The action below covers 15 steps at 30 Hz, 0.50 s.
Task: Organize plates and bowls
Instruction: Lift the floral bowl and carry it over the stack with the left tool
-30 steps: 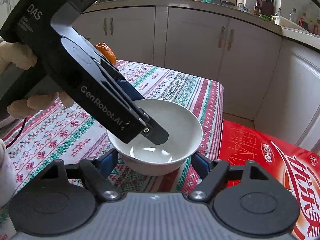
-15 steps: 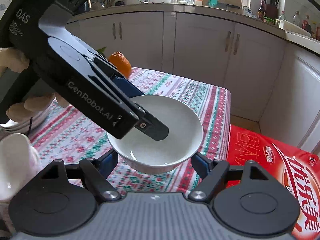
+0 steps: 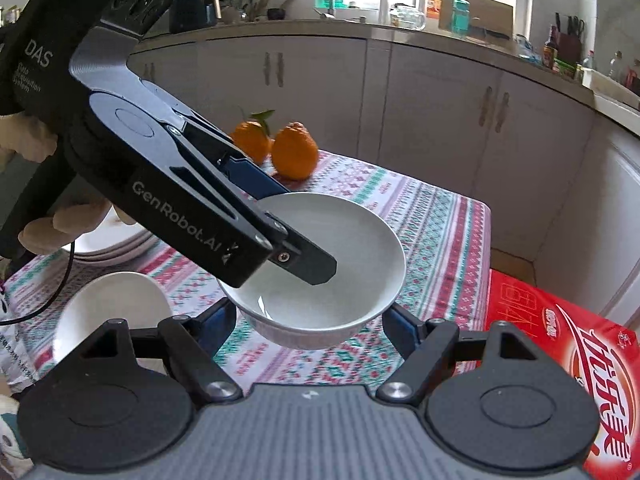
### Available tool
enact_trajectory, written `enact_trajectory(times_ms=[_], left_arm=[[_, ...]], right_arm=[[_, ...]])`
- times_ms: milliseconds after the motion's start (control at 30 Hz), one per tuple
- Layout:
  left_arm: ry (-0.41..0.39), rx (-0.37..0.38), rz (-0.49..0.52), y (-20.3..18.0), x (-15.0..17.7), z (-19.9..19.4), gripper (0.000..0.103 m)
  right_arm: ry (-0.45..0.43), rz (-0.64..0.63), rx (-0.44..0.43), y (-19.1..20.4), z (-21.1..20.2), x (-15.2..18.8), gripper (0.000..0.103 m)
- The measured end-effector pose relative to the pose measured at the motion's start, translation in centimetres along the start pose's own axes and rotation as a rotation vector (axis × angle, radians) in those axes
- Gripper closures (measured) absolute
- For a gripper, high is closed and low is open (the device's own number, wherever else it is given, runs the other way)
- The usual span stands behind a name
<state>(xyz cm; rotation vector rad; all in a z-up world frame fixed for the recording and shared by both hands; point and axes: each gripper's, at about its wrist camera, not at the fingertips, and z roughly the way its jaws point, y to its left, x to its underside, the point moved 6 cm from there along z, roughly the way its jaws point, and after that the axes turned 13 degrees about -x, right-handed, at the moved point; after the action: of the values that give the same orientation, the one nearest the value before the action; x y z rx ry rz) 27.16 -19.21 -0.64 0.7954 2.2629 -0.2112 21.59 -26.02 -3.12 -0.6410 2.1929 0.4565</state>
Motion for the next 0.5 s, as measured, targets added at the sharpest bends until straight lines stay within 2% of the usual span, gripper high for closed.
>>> enact_trajectory(times_ms=[500], left_arm=[[-0.054,-0.060,-0.046,1.6,3.6,-6.6,0.035]], right_arm=[[0.012,-0.061,-0.054,6.1,-0.7,-0.3,0.019]])
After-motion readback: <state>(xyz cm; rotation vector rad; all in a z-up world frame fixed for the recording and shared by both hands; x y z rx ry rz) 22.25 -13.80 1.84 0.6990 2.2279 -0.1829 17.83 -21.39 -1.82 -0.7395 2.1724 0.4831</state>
